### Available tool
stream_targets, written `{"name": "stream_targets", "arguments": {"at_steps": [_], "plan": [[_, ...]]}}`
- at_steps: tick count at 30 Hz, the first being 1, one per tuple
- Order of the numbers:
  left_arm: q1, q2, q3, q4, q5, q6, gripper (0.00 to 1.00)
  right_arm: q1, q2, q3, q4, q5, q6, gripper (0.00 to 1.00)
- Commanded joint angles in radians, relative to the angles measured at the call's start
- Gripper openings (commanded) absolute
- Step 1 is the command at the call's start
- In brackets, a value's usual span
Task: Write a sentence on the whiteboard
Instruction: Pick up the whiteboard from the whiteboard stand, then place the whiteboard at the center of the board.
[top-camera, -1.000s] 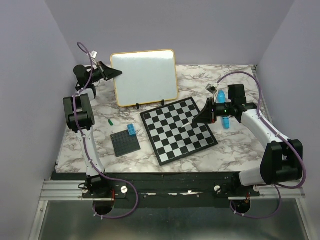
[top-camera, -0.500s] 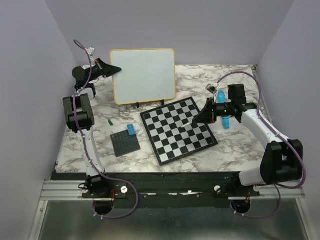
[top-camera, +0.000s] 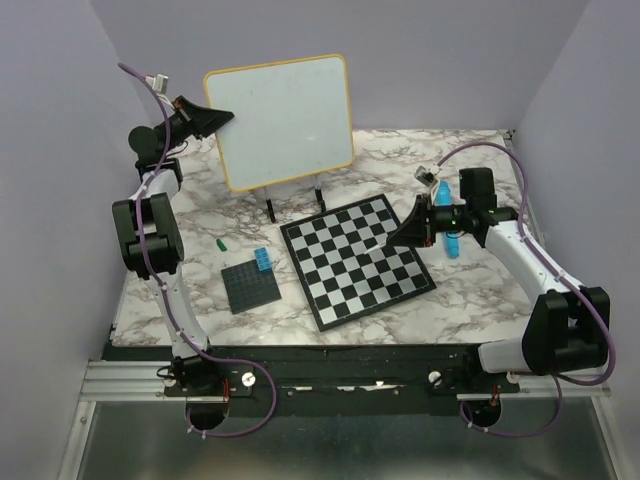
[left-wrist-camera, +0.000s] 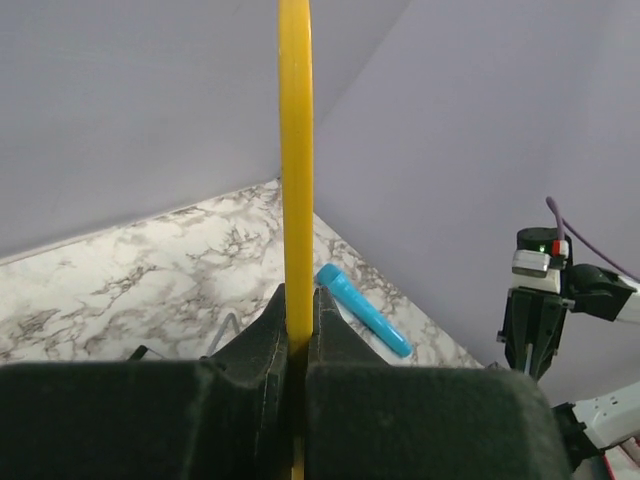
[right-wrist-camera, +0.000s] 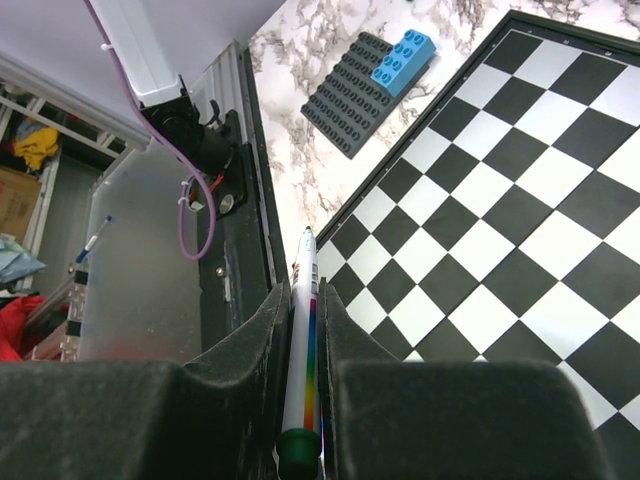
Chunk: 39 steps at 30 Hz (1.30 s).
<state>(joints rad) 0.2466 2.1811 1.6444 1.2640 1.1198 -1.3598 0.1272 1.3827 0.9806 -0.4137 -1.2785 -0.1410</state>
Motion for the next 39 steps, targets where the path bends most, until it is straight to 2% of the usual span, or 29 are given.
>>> {"name": "stream_targets", "arguments": {"at_steps": [1, 4, 7, 18, 23, 27, 32, 39], "plan": [[-0.019, -0.115, -0.072, 0.211, -0.152, -0.082, 0.00, -0.014, -0.050, 0.039, -0.025, 0.007, -0.022, 0.00], [-0.058, -0.179, -0.182, 0.265, -0.175, -0.105, 0.00, -0.024, -0.089, 0.049, -0.039, 0.013, -0.034, 0.00], [-0.101, -0.268, -0.313, 0.249, -0.199, -0.061, 0.00, -0.037, -0.138, 0.056, -0.053, 0.027, -0.045, 0.01], [-0.342, -0.702, -0.837, -0.044, -0.411, 0.270, 0.00, -0.078, -0.277, 0.049, -0.059, 0.030, -0.049, 0.00], [-0.463, -0.854, -0.980, -0.176, -0.543, 0.372, 0.00, -0.087, -0.297, 0.047, -0.060, 0.025, -0.046, 0.01], [-0.535, -0.918, -1.063, -0.221, -0.647, 0.384, 0.00, -0.093, -0.318, 0.043, -0.060, 0.030, -0.045, 0.00], [-0.563, -0.962, -1.172, -0.203, -0.673, 0.390, 0.00, -0.097, -0.340, 0.029, -0.062, 0.044, -0.060, 0.01], [-0.566, -1.009, -1.275, -0.147, -0.638, 0.433, 0.00, -0.097, -0.327, 0.018, -0.065, 0.031, -0.078, 0.00]]}}
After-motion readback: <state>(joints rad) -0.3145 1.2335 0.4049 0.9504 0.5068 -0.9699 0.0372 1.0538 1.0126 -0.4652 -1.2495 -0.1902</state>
